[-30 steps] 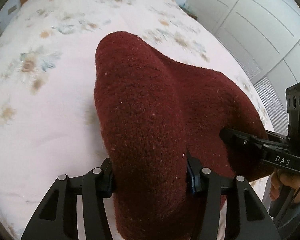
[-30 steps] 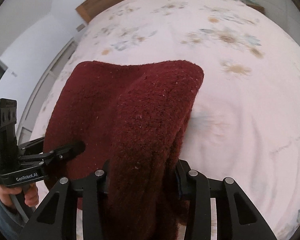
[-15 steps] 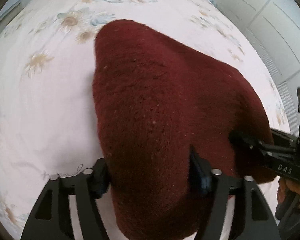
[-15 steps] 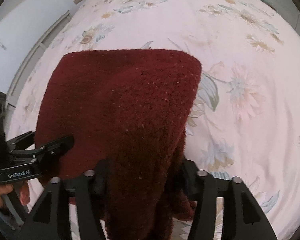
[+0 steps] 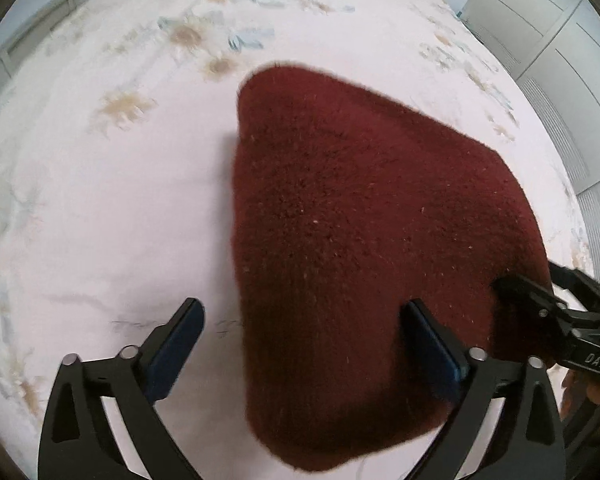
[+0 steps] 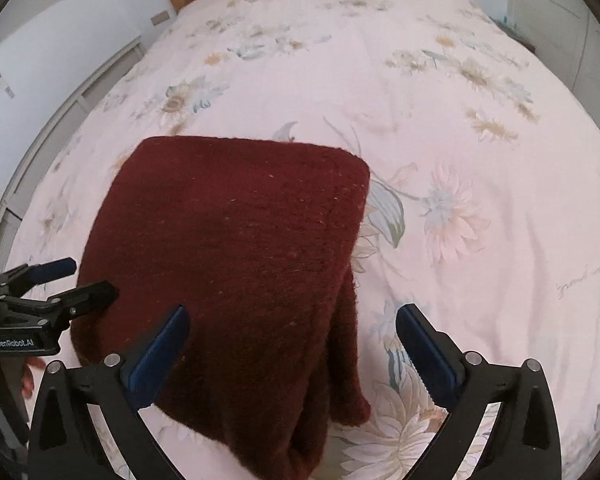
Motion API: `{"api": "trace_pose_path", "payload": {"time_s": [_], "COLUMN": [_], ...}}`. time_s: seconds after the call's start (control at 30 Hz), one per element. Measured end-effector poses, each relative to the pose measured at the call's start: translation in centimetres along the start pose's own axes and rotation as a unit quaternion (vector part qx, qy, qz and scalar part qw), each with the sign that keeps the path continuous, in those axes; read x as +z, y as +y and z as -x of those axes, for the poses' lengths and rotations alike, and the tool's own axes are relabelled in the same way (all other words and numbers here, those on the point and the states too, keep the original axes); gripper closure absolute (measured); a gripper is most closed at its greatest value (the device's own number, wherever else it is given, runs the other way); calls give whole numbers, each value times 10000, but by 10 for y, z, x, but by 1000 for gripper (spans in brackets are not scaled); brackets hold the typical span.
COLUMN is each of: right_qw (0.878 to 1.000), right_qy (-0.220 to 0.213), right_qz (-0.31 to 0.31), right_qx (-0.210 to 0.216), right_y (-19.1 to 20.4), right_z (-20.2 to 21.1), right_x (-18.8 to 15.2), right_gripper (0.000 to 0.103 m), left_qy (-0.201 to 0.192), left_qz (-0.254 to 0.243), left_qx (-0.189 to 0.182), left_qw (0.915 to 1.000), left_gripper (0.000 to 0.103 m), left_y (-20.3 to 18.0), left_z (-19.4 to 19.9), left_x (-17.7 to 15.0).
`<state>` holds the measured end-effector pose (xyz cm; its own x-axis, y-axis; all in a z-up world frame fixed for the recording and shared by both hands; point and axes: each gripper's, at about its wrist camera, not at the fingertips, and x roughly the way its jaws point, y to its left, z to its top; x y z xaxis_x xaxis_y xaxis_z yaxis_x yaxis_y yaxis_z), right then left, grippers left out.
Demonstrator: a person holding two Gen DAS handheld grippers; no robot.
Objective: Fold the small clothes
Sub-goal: 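Open both grippers and withdraw them from the folded sweater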
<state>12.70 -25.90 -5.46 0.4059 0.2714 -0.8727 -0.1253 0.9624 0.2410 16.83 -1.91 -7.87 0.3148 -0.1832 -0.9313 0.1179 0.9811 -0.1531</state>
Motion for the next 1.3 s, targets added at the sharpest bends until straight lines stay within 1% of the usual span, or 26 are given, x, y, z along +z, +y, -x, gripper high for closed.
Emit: {"api": "trace_pose_path", "payload": {"time_s": [0.07,0.13,0.17,0.23,0.3,0.33,0.4,0.5,0.57,0.63,0.7,0.8,0.93,1.0,1.1,1.2,1.3], "right_qw": [9999,9995,9991,9981,9974,9974,9970,9975,9975,9973,9969,9969,9964,9957,9948,9936,9916], "right_qy": [-11,-95,-157,-210,-215,-202,-184,-160,-177,-237,-278,-416,-521,-630,-719,-812,-930], "right_qz": [86,102,96,69,34,-1,-39,-144,-211,-314,-379,-334,-412,-411,-374,-323,-226], "right_qx": [-144,-288,-371,-579,-684,-695,-744,-679,-655,-628,-629,-574,-518,-538,-623,-712,-867], "right_y": [3,4,1,-5,-13,-18,-26,-34,-36,-37,-36,-32,-31,-28,-25,-19,-13], "right_z": [1,0,3,4,4,2,-2,-13,-18,-20,-17,-6,12,28,51,80,108], "right_x": [-4,-6,-9,-13,-18,-21,-26,-35,-38,-40,-40,-39,-40,-41,-44,-48,-54], "right_gripper": [1,1,1,1,1,1,1,1,1,1,1,1,1,1,1,1,1], "left_qy": [-169,-106,-80,-139,-255,-323,-357,-371,-413,-475,-496,-492,-453,-474,-578,-772,-929], "left_qz": [-132,-181,-166,-104,-60,-48,-33,45,3,-40,15,85,61,31,-55,-123,-120], "left_qx": [140,200,173,100,134,190,180,34,54,72,-5,-29,131,206,374,607,754], "left_qw": [9997,9996,9997,9998,9996,9993,9992,9993,9991,9988,9988,9988,9989,9987,9976,9951,9927], "left_gripper": [1,1,1,1,1,1,1,1,1,1,1,1,1,1,1,1,1], "left_y": [-1,-2,0,1,8,-4,-1,2,2,0,0,1,-5,-8,-10,-13,-14], "left_z": [12,14,14,18,20,17,10,3,-1,-3,-8,-5,6,14,27,51,78], "left_x": [-5,-5,-7,-24,-26,-22,-23,-29,-34,-35,-30,-32,-30,-32,-35,-43,-53]}}
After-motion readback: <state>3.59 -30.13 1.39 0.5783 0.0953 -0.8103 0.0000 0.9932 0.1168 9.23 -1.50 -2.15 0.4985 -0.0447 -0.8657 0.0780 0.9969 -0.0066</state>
